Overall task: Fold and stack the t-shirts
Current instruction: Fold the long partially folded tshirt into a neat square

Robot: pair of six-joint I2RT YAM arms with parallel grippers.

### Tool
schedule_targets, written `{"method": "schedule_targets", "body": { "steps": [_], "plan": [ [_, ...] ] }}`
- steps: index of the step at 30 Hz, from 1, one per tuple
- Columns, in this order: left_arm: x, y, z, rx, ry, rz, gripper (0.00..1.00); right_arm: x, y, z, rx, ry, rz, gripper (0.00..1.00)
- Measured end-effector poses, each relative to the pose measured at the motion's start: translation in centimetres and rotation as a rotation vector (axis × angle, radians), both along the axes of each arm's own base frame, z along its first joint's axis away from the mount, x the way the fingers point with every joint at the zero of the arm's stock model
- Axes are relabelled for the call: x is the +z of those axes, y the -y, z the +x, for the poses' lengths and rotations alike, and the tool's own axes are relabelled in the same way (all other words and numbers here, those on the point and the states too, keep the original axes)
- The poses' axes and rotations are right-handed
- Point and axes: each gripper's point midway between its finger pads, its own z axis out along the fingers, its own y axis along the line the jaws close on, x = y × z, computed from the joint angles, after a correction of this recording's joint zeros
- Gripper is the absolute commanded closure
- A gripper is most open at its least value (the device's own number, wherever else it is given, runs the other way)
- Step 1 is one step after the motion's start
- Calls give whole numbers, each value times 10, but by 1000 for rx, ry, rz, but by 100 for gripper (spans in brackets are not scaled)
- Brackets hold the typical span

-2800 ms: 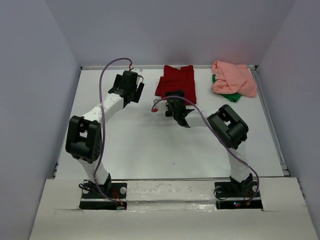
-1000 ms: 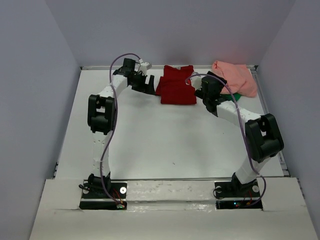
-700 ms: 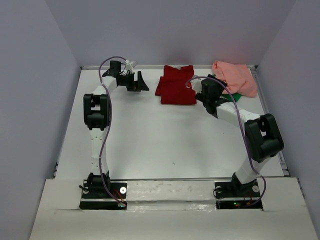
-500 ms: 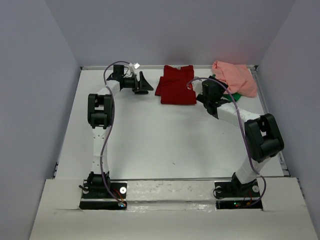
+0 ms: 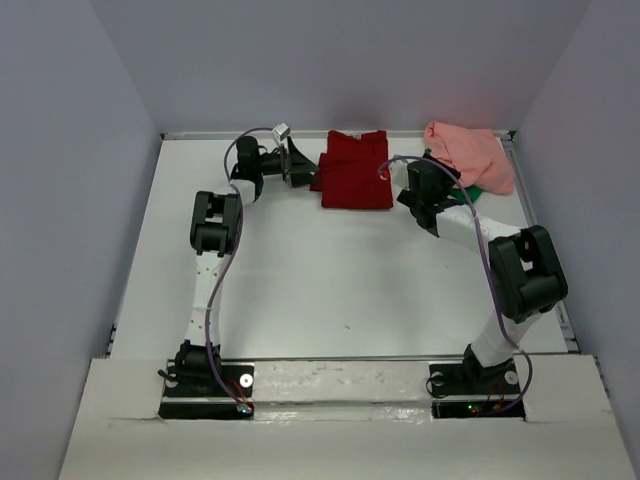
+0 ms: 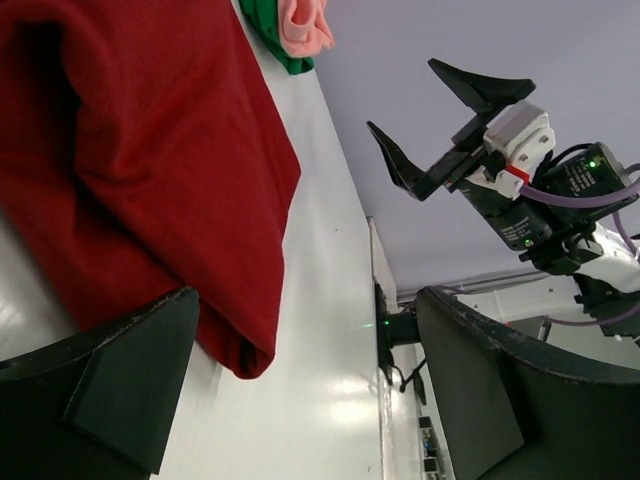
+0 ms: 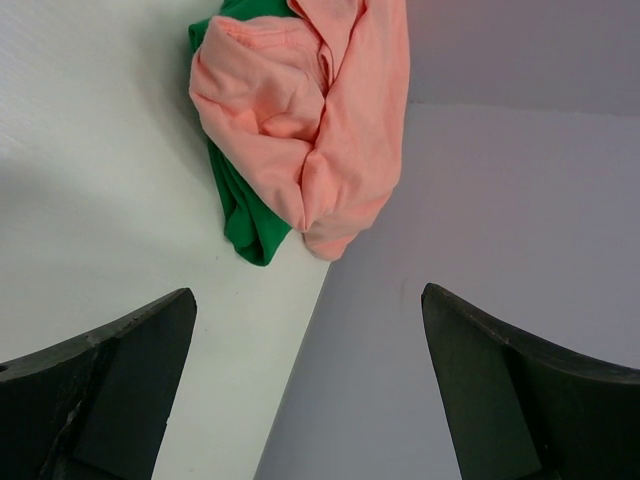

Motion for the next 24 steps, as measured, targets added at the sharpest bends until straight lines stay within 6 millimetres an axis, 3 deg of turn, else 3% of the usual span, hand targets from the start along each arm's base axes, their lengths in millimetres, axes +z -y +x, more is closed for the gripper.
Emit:
{"method": "schedule_targets", "body": {
  "steps": [6,11,16,24],
  "plan": [
    [1,2,-2,1,-33,-22,1,0,7,0,-14,-1,-1,0],
    [-22,-12,14,80,-93,34,1,0,9,0,-19,-1,0,0],
    [-28,-30,44,191,-1,161,1,0,8,0,-20,0,3,0],
    [-37,-46,50,256,-2,271,1,-3,11,-1,-26,-7,4,0]
  ]
}}
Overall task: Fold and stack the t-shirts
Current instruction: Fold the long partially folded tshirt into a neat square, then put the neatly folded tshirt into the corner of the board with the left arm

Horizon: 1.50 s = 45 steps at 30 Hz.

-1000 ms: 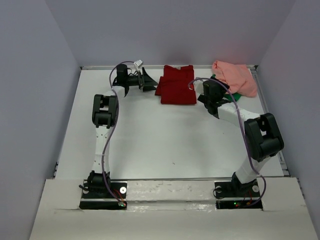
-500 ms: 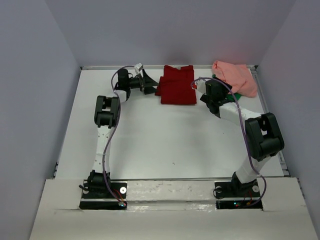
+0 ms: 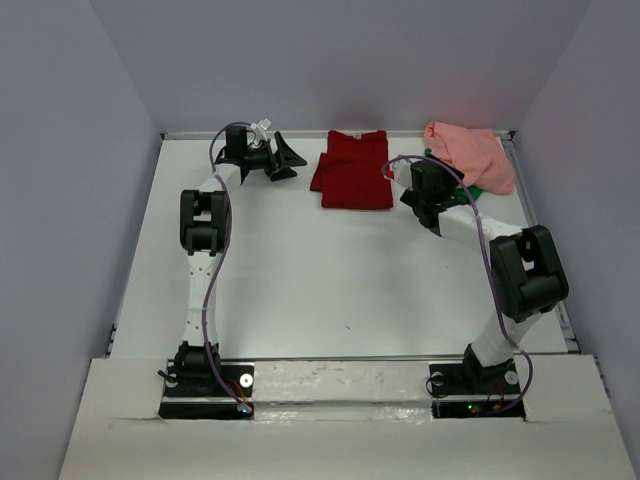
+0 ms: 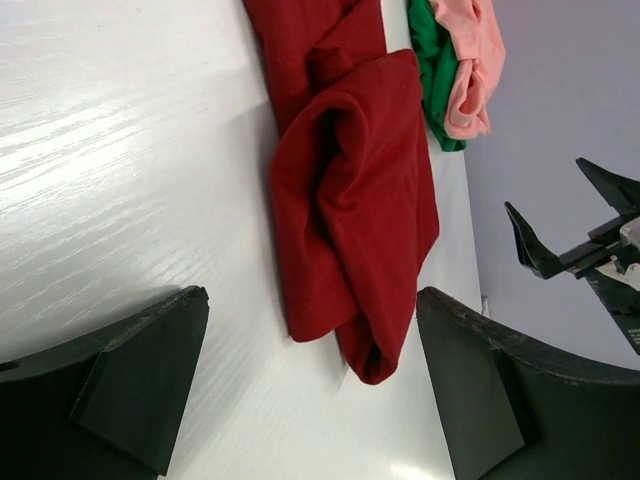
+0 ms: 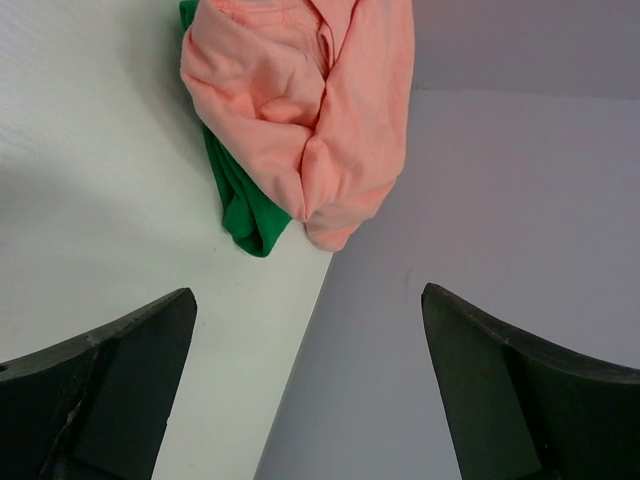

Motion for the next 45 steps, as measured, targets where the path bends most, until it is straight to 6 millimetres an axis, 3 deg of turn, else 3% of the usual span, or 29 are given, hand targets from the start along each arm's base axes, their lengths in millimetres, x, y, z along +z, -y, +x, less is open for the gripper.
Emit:
{"method": "schedule_targets", "body": {
  "steps": [12,17,23,36,40,45],
  "plan": [
    [-2,5,-3,7,-38,49,2,-1,1,0,-2,-2,0,0],
    [-1,19,-9,-17,-48,66,2,-8,2,-4,-1,-20,-2,0],
    [-3,51,-19,-76,-43,71,2,-16,3,-12,4,-45,-3,0],
    [-3,79,-27,-129,-13,96,2,3,6,-21,7,-7,11,0],
    [-4,82,-26,-132,-7,102,12,1,6,-23,7,-18,7,0],
    [-12,89,-27,-133,3,129,37,1,7,-23,7,-19,7,0]
  ]
}}
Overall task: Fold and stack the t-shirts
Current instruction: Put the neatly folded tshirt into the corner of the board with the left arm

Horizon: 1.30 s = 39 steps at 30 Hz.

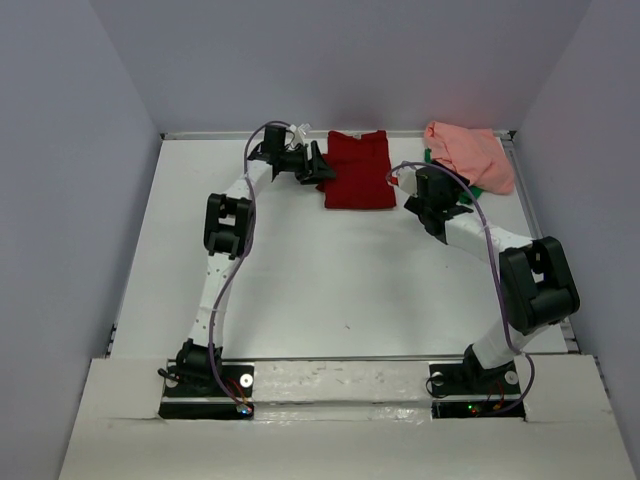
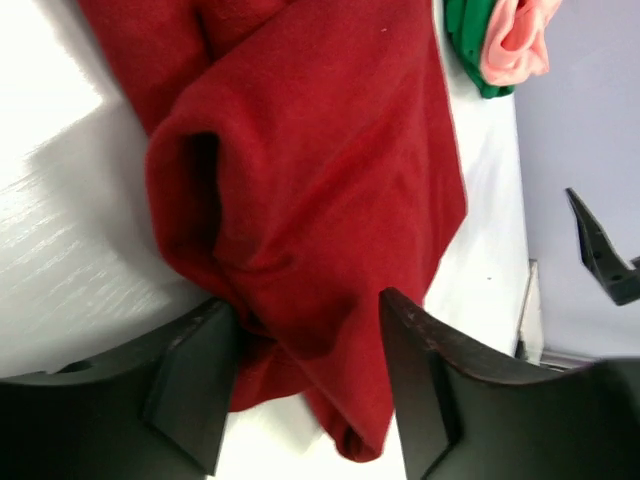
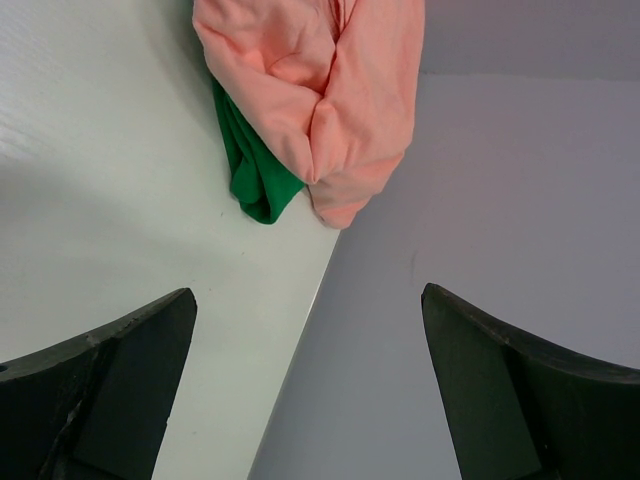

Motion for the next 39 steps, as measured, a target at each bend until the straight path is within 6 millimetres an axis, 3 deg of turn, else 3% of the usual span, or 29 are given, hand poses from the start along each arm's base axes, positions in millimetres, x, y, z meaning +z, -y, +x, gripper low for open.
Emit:
{"method": "schedule_targets", "body": {
  "steps": [7,15,19,21,39],
  "plan": [
    [-13,9,-4,-5,3,45,57,0,0,0,0,0,0,0],
    [-20,11,-4,-5,35,98,67,-5,2,-5,0,-16,-5,0],
    [-22,11,-4,-3,48,120,84,-4,4,-5,-6,-14,-4,0],
    [-21,11,-4,-5,56,126,100,-4,5,-5,-7,-15,-4,0],
    [-15,-1,6,49,193,333,100,-7,3,-5,-5,-19,12,0]
  ]
}}
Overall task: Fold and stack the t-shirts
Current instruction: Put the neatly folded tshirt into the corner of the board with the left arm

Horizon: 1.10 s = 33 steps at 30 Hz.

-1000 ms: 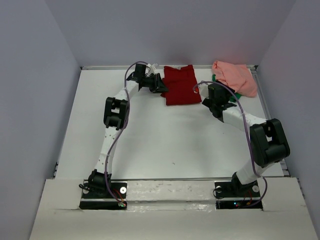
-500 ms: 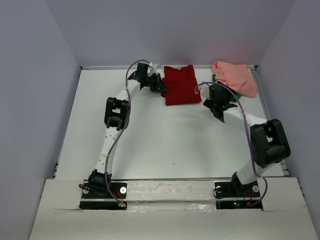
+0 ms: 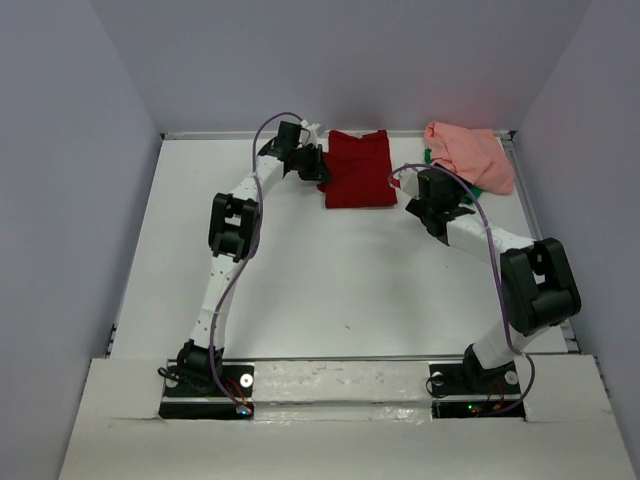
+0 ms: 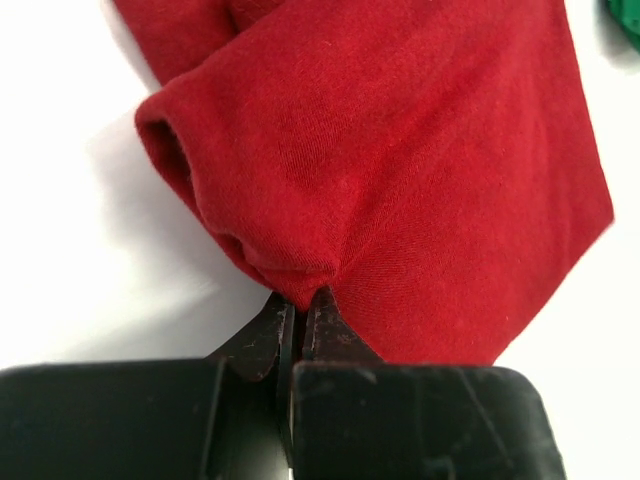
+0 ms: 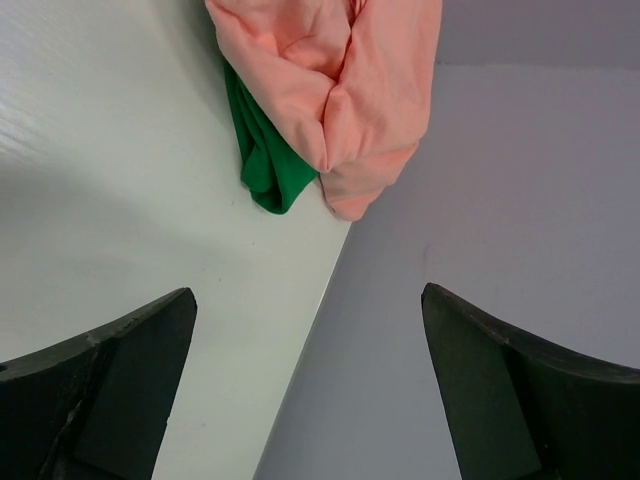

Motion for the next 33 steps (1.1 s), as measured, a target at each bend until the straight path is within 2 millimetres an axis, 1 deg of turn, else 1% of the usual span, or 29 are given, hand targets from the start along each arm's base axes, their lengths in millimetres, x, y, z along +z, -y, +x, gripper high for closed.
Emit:
{"method": "schedule_targets", "body": {
  "steps": [5,12,18,20,24,27,32,33],
  "plan": [
    [3,-8,4,26,23,41,100,-1,-1,0,-1,1,11,0],
    [7,-15,4,36,37,81,100,-4,-2,-1,1,-10,22,0],
    [10,-22,1,40,43,121,100,-6,-2,-2,-1,-13,31,0],
    [8,-26,-1,45,40,143,100,-6,-3,-2,-3,-13,35,0],
    [10,-37,-5,61,35,180,100,-8,-4,-3,0,-16,42,0],
    [17,-48,-7,78,39,213,100,-8,-4,-3,2,-18,48,0],
    [46,-68,-5,114,82,268,100,-11,-5,-4,0,-24,60,0],
    [54,-73,-5,121,97,281,100,-11,-5,-4,0,-26,62,0]
  ]
}}
